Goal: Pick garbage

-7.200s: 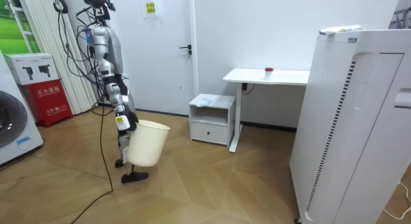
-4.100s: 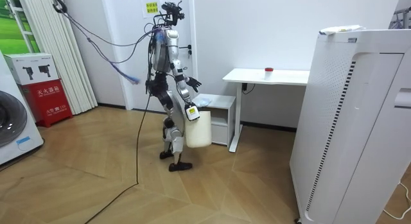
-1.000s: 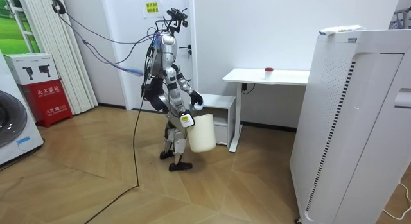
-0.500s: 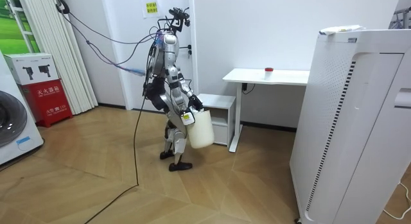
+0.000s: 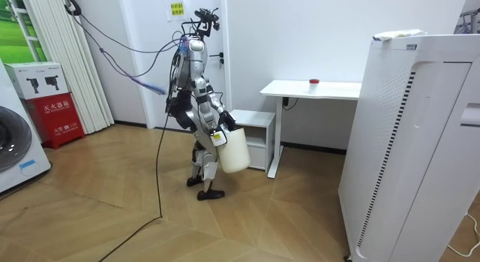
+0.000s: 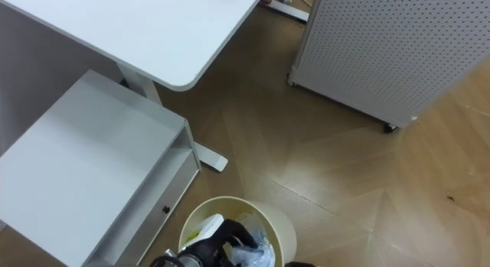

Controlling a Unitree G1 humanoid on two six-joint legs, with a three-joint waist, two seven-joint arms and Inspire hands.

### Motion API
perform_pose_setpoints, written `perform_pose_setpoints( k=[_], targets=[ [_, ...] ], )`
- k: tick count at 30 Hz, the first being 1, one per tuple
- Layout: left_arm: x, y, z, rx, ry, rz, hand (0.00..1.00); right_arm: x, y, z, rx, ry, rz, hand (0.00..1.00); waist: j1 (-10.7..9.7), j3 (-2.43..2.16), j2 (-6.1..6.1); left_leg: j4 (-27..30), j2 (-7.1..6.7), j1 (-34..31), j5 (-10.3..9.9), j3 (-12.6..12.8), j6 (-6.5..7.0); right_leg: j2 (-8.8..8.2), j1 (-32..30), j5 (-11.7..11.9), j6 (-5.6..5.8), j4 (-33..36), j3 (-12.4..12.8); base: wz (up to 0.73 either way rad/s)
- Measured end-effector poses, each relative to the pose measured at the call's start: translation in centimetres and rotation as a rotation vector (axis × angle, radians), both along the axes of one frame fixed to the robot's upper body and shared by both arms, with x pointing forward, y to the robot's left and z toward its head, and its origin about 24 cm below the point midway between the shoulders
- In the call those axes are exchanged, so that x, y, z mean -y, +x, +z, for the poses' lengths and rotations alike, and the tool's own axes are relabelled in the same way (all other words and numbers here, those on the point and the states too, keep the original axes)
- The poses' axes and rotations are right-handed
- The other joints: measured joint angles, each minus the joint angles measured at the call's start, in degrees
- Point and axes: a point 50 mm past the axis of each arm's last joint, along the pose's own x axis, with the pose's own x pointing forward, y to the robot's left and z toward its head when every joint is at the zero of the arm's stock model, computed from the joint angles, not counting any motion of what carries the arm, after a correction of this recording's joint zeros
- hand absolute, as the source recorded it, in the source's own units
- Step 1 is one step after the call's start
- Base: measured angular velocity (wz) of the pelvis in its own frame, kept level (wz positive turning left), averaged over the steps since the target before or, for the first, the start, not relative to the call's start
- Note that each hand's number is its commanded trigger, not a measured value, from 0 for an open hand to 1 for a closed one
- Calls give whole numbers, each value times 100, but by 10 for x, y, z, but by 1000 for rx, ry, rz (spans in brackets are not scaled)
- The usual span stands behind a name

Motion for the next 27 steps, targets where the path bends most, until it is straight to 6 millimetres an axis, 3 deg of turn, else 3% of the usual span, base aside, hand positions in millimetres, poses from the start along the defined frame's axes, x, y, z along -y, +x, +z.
perform_pose_setpoints(
  k=[8, 12, 22, 27],
  targets=[
    [1, -3, -2, -8, 8, -19, 0, 1, -2, -1, -2, 1, -2, 100, -7, -55, 2, -27, -6, 19, 16, 60, 21, -24, 0, 5, 11, -8, 3, 0],
    [0, -8, -6, -28, 10, -17, 0, 1, -4, -1, -3, 2, -5, 100, -20, -61, 3, -57, -17, 39, 38, 84, 29, -37, 2, 15, 19, -9, 11, 0],
    [-11, -30, -27, -158, 55, -44, 0, 2, -7, -4, -24, 6, 1, 100, 36, -88, 63, -251, -11, 425, 53, 93, 5, -7, 379, 24, 22, -194, -6, 0],
    [-26, -36, -34, -179, 92, -33, 0, 7, -12, -5, -31, 4, -18, 100, 47, -95, 134, -324, -10, 570, 52, 111, 3, 4, 502, 23, 23, -257, -7, -1]
  ],
)
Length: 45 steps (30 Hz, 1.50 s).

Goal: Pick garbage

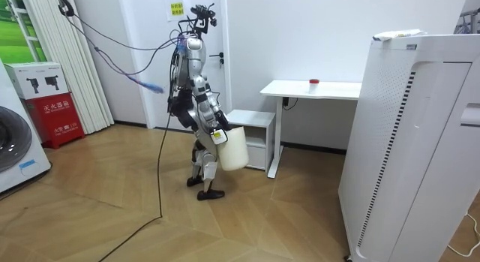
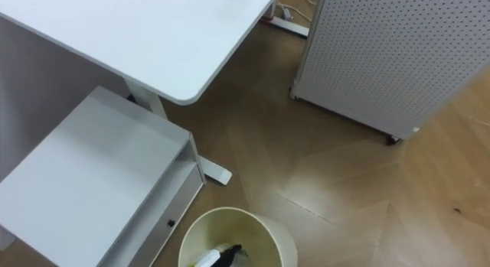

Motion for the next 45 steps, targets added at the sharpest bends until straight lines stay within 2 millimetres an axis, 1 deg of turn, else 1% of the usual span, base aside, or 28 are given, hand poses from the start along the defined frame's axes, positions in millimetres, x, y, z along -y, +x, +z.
perform_pose_setpoints(
  k=[1, 6, 8, 10, 12, 14, 16, 17, 18, 19, 20, 24, 27, 28, 29, 31, 32, 34, 37, 39, 41, 42, 43, 44, 45],
  targets=[
    [-4, -1, -1, -3, 7, 6, 0, 2, -1, 0, -1, 1, -13, 100, 15, -2, 26, -29, 4, 68, -1, 3, -1, 9, 76, 0, 1, -42, -2, -4],
    [-14, -4, -3, 5, 10, 20, 0, 9, -9, -4, -16, 4, -51, 100, 33, -1, 49, -237, -24, 531, -2, 84, -8, 8, 462, -14, 31, -153, 44, -5],
    [-14, -5, 2, 46, -21, 18, 0, 15, -14, -4, -18, 8, -83, 100, 34, -13, 78, -394, -88, 744, 6, 166, -1, -23, 572, -38, 70, -152, 132, -12],
    [-17, -4, 5, 69, -37, 22, 0, 20, -18, -6, -26, 6, -102, 100, 39, -25, 88, -498, -104, 945, 8, 271, 1, -18, 688, -49, 91, -173, 222, -21],
    [-21, -4, 8, 90, -51, 29, 0, 24, -23, -7, -35, 11, -128, 100, 16, -33, 95, -643, -130, 1165, 19, 324, -3, -5, 853, -53, 112, -246, 283, -20],
    [-25, -6, 9, 113, -65, 39, 0, 33, -32, -9, -50, 3, -156, 100, -26, -70, 115, -862, -181, 1463, 38, 399, -2, 0, 1059, -65, 151, -338, 342, -16],
    [-29, -7, 13, 138, -86, 58, 0, 40, -40, -11, -58, -3, -171, 100, 34, -121, 140, -987, -175, 1646, 36, 448, -3, 54, 1216, -47, 176, -472, 370, -20],
    [-34, -7, 18, 174, -103, 75, 0, 42, -44, -11, -60, 1, -190, 100, 47, -140, 124, -1055, -174, 1773, 37, 471, -5, 85, 1330, -37, 184, -562, 381, -21],
    [-37, -7, 21, 191, -115, 85, 0, 44, -47, -12, -63, 2, -200, 100, 84, -156, 99, -1105, -175, 1853, 39, 516, -9, 113, 1373, -37, 185, -576, 383, -33],
    [-41, -7, 25, 219, -133, 107, 0, 46, -52, -13, -74, -7, -199, 100, 184, -190, 53, -1198, -173, 2016, 38, 623, -21, 136, 1458, -33, 188, -627, 409, -39],
    [-45, -6, 27, 240, -137, 131, 0, 48, -55, -14, -80, -14, -197, 100, 289, -210, 36, -1273, -155, 2161, 34, 689, -29, 156, 1583, -23, 191, -695, 403, -40],
    [-55, -8, 30, 280, -140, 197, 0, 48, -59, -14, -74, -18, -182, 100, 317, -233, -22, -1544, -166, 2571, 38, 760, -39, 185, 1937, -7, 218, -913, 363, -14],
    [-59, -10, 34, 315, -158, 236, 0, 46, -59, -14, -72, -19, -154, 100, 327, -267, -82, -1659, -157, 2718, 42, 759, -46, 196, 2076, 25, 246, -1073, 257, 0],
    [-59, -10, 40, 351, -178, 246, 0, 46, -60, -13, -63, -20, -146, 100, 352, -280, -108, -1684, -156, 2743, 42, 759, -46, 180, 2115, 32, 246, -1070, 161, 0],
    [-58, -9, 44, 378, -206, 264, 0, 45, -64, -14, -56, -22, -142, 100, 379, -280, -126, -1694, -152, 2797, 43, 744, -46, 179, 2209, 34, 246, -1103, 123, 0],
    [-59, -9, 46, 391, -237, 297, 0, 44, -71, -16, -74, -22, -143, 100, 436, -273, -150, -1700, -134, 2961, 43, 736, -48, 183, 2405, 34, 247, -1179, 89, -6],
    [-60, -9, 46, 394, -248, 321, 0, 44, -75, -17, -85, -20, -145, 100, 443, -271, -153, -1708, -121, 3057, 43, 738, -48, 162, 2535, 34, 247, -1251, -7, -5],
    [-63, -7, 49, 402, -270, 360, 0, 43, -79, -19, -93, -17, -147, 100, 441, -266, -161, -1750, -112, 3130, 44, 738, -49, 166, 2605, 33, 247, -1272, -48, 2],
    [-65, -3, 59, 444, -323, 407, 0, 42, -79, -19, -94, -18, -145, 100, 445, -238, -206, -1795, -94, 3149, 48, 738, -57, 170, 2611, 33, 244, -1273, -126, 5],
    [-64, -2, 67, 481, -345, 412, 0, 41, -78, -18, -85, -17, -143, 100, 473, -234, -227, -1773, -80, 3152, 45, 745, -64, 174, 2611, 43, 224, -1275, -161, -4],
    [-61, -2, 78, 526, -382, 402, 0, 41, -78, -18, -84, -16, -143, 100, 564, -227, -243, -1707, -72, 3203, 36, 756, -80, 182, 2602, 37, 196, -1264, -166, -20],
    [-60, -2, 80, 536, -391, 400, 0, 41, -78, -18, -84, -16, -143, 100, 593, -224, -248, -1681, -75, 3212, 33, 743, -83, 184, 2598, 39, 186, -1265, -166, -29],
    [-61, -1, 85, 556, -402, 402, 0, 41, -77, -18, -83, -22, -129, 100, 635, -220, -254, -1620, -82, 3212, 24, 682, -97, 205, 2596, 41, 167, -1259, -129, -31],
    [-63, 1, 88, 572, -411, 413, 0, 40, -76, -17, -81, -28, -110, 100, 642, -221, -255, -1607, -106, 3214, 15, 510, -110, 262, 2581, 44, 153, -1259, -44, -42],
    [-66, 2, 90, 584, -413, 430, 0, 38, -74, -17, -77, -26, -104, 100, 673, -223, -263, -1627, -168, 3227, 12, 336, -116, 311, 2535, 62, 137, -1231, 85, -42]
  ],
)
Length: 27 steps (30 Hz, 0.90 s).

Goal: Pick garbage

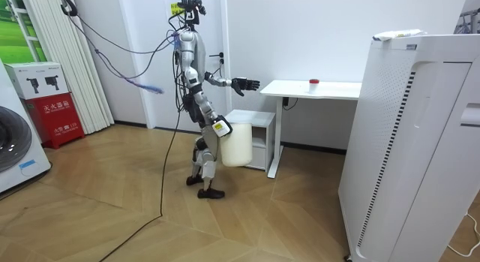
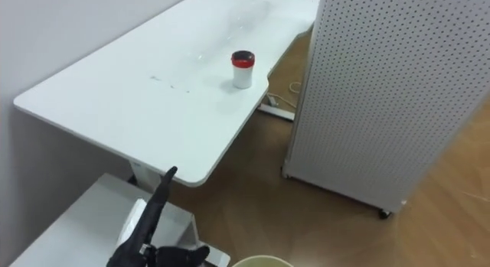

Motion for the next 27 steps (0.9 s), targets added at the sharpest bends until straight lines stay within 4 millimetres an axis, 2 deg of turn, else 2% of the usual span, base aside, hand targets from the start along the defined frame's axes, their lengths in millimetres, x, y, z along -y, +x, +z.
perform_pose_setpoints(
  k=[2, 4, 7, 13, 15, 18, 21, 23, 27],
  targets=[
    [-4, 1, 1, 9, -3, 28, 0, 0, 1, 0, 3, 0, 5, 100, 92, -4, 8, -18, -18, 16, -15, -196, -25, 78, -70, 61, -28, 0, 157, -56],
    [-6, 2, 2, 18, -7, 52, 0, -1, 2, 1, 8, 2, 11, 100, 85, -5, 20, -78, -16, 26, -46, -287, -67, 152, -125, 134, -49, -26, 255, -46],
    [-6, 2, 3, 25, -4, 59, 0, 0, 1, 1, 6, -4, 11, 100, 57, -10, 24, -171, -57, 20, -45, -280, -64, 169, -181, 215, -56, -14, 319, -25],
    [-8, 3, 5, 41, 4, 65, 0, 0, 3, 1, 13, -6, 3, 100, -68, -55, 115, -266, -103, 139, -42, -281, -57, 260, -207, 254, -47, -16, 568, -24],
    [-8, 3, 9, 59, 0, 68, 0, -1, 2, 1, 11, -10, 12, 100, -89, -53, 121, -265, -109, 161, -44, -237, -54, 278, -211, 265, -37, -25, 621, -18],
    [-11, 4, 11, 74, 2, 83, 0, -2, 3, 1, 11, -12, 36, 100, 9, -57, 119, -312, -102, 243, -46, 58, -49, 324, -290, 314, -44, -8, 697, -51],
    [-23, 6, 14, 97, 3, 149, 0, -6, 9, 3, 31, 12, 56, 100, 110, -56, 119, -371, -82, 240, -47, 414, -48, 355, -403, 497, -111, -75, 575, -73],
    [-31, 7, 17, 115, 7, 195, 0, -7, 11, 3, 35, 22, 62, 100, 140, -51, 130, -393, 25, 286, -67, 652, -26, 340, -383, 595, -181, -164, 270, -51],
    [-32, 7, 18, 138, -15, 224, 0, -5, 12, 4, 36, 20, 65, 100, 108, -34, 134, -385, 77, 387, -168, 742, -74, 305, -324, 578, -287, -99, -115, -19]
  ],
)
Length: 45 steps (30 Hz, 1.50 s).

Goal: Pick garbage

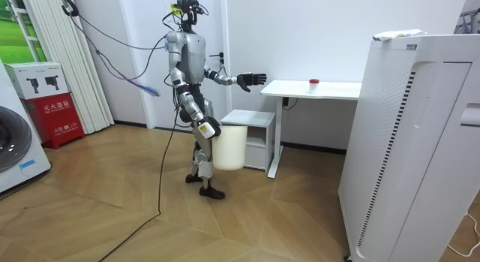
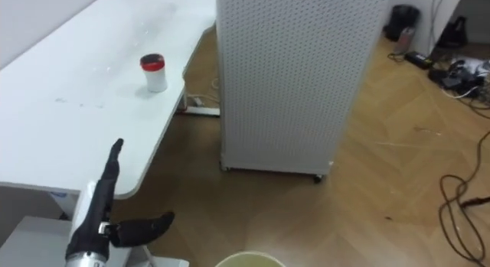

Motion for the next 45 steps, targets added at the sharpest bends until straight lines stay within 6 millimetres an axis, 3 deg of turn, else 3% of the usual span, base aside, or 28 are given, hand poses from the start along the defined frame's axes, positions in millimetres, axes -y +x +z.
perform_pose_setpoints(
  k=[2, 5, 7, 8, 9, 11, 12, 15, 17, 18, 19, 20, 21, 22, 23, 24, 26, 29, 31, 33, 34, 35, 37, 39, 42, 43, 44, 45],
  targets=[
    [-1, 0, 0, 0, -1, 8, 0, 0, 0, 0, -5, 2, 4, 100, 44, 28, -35, 59, 43, 62, -57, 133, -50, -10, -9, -75, -111, 127, -173, -29],
    [-5, -1, -1, -5, -8, 26, 0, -3, -2, -1, -11, 5, 19, 100, 139, 98, -46, 660, 313, 124, -463, 323, -189, -57, 36, -508, -275, 632, -592, -28],
    [-7, -3, -3, -13, -20, 38, 0, -5, -2, -1, -12, 5, 38, 100, 142, 94, -66, 1249, 452, 77, -711, 271, -318, -16, 18, -943, -258, 983, -547, 2],
    [-9, -3, -2, -15, -18, 37, 0, -7, -2, -2, -15, 9, 49, 100, 129, 83, -130, 2083, 586, -248, -704, 19, -308, 106, 10, -1093, -339, 1112, -307, 20],
    [-7, -3, -3, -21, -27, 30, 0, -5, -3, -2, -17, 3, 49, 100, 147, 69, -159, 3157, 657, -750, -398, -525, -183, 258, 51, -1140, -395, 1151, 10, 15],
    [-4, -4, -5, -29, -64, 34, 0, 1, -2, 0, -15, -14, 46, 100, 251, 55, -154, 3858, 502, -1390, -283, -1116, -179, 348, 176, -1167, -427, 1109, 334, -8],
    [-4, -4, -5, -28, -81, 40, 0, 2, -2, 0, -14, -17, 42, 100, 259, 57, -169, 3873, 430, -1565, -278, -1214, -176, 349, 243, -1168, -428, 1059, 403, -15],
    [-7, -5, -5, -28, -122, 66, 0, 4, -3, -1, -23, -43, 26, 100, 387, 66, -191, 2976, 177, -2325, -112, -1347, -204, 349, 565, -1168, -439, 757, 617, -25],
    [-9, -5, -5, -24, -130, 72, 0, 9, -4, -1, -34, -62, 27, 100, 506, 43, -137, 1405, -18, -2608, 521, -1485, -191, 345, 668, -1273, -451, 693, 689, -40],
    [-9, -4, -5, -23, -131, 73, 0, 10, -6, -1, -39, -64, 28, 100, 498, 32, -119, 1088, -52, -2634, 682, -1503, -183, 345, 705, -1325, -454, 697, 689, -13],
    [-9, -4, -5, -24, -132, 73, 0, 11, -9, -2, -56, -65, 26, 100, 488, 20, -116, 652, -115, -2665, 1066, -1522, -135, 345, 811, -1433, -464, 703, 709, -12],
    [-9, -5, -5, -24, -131, 70, 0, 12, -13, -3, -72, -70, 22, 100, 523, -25, -106, 480, -148, -2633, 1447, -1543, -102, 342, 934, -1526, -404, 711, 801, -14],
    [-9, -5, -5, -25, -131, 67, 0, 13, -13, -3, -76, -74, 20, 100, 525, -45, -95, 423, -194, -2583, 1598, -1559, -53, 319, 974, -1568, -380, 707, 838, -19],
    [-9, -5, -5, -24, -130, 64, 0, 14, -13, -3, -81, -77, 16, 100, 517, -50, -139, 343, -285, -2460, 1797, -1568, 135, 266, 1045, -1663, -324, 671, 883, -14],
    [-9, -5, -5, -27, -130, 62, 0, 15, -14, -3, -83, -80, 11, 100, 504, -40, -175, 425, -338, -2390, 1920, -1536, 289, 174, 1134, -1756, -262, 623, 794, -14],
    [-9, -6, -6, -30, -130, 63, 0, 15, -14, -3, -86, -80, 10, 100, 510, -31, -214, 523, -377, -2360, 1926, -1512, 310, 94, 1212, -1800, -229, 580, 699, -17],
    [-9, -7, -6, -34, -130, 58, 0, 16, -13, -2, -79, -89, 6, 100, 554, -27, -233, 1071, -406, -2376, 1425, -1420, 341, -106, 1487, -1870, -98, 486, 336, -25],
    [-10, -5, -5, -31, -129, 57, 0, 14, -9, 0, -60, -89, 11, 100, 596, -18, -222, 1701, -434, -2434, 900, -1189, 457, -304, 1625, -1988, 119, 943, 212, -13],
    [-8, -4, -4, -28, -129, 44, 0, 14, -7, 1, -50, -93, 8, 100, 567, -12, -247, 1658, -569, -2227, 670, -1140, 565, -523, 1461, -2005, 242, 1733, 39, 39],
    [-6, -3, -4, -29, -128, 35, 0, 14, -6, 1, -44, -105, -1, 100, 562, -1, -272, 1636, -736, -1968, 473, -1153, 678, -813, 1236, -1815, 555, 2648, -163, 54],
    [-5, -4, -5, -30, -127, 34, 0, 14, -6, 1, -43, -113, -7, 100, 548, 1, -243, 1630, -825, -1838, 375, -1288, 699, -957, 1102, -1497, 696, 3151, -282, 48],
    [-4, -4, -5, -31, -125, 33, 0, 15, -5, 2, -39, -118, -10, 100, 551, 11, -183, 1562, -896, -1711, 294, -1536, 672, -1072, 953, -1269, 722, 3526, -416, 44],
    [-4, -3, -5, -26, -131, 45, 0, 15, 0, 4, -16, -118, -10, 100, 634, 47, -101, 1436, -912, -1612, 247, -1647, 655, -1289, 562, -1400, 723, 3920, -429, 27],
    [-2, -4, -5, -26, -133, 48, 0, 13, 0, 3, -17, -110, -9, 100, 621, 46, -43, 1291, -887, -1524, 249, -1834, 640, -1441, 210, -1529, 707, 3842, -392, 34],
    [-5, -4, -6, -24, -133, 68, 0, 12, -3, 1, -30, -109, 1, 100, 575, 54, -21, 1097, -770, -1313, 239, -2093, 510, -1389, -67, -1567, 717, 2466, -103, 38],
    [-5, -4, -6, -23, -138, 75, 0, 11, -5, 0, -38, -108, 3, 100, 545, 41, -40, 1062, -744, -1259, 220, -2217, 441, -1352, -29, -1450, 727, 1541, -28, 45],
    [-5, -4, -7, -27, -138, 79, 0, 11, -6, 0, -40, -111, 8, 100, 510, 51, -35, 1100, -701, -1248, 165, -2346, 340, -1264, 40, -913, 899, 892, 38, 53],
    [-5, -5, -10, -39, -137, 80, 0, 11, -6, 0, -45, -111, 9, 100, 465, 10, 15, 1127, -653, -1261, 147, -2450, 289, -1187, 143, -870, 882, 767, -5, 43]
  ],
)
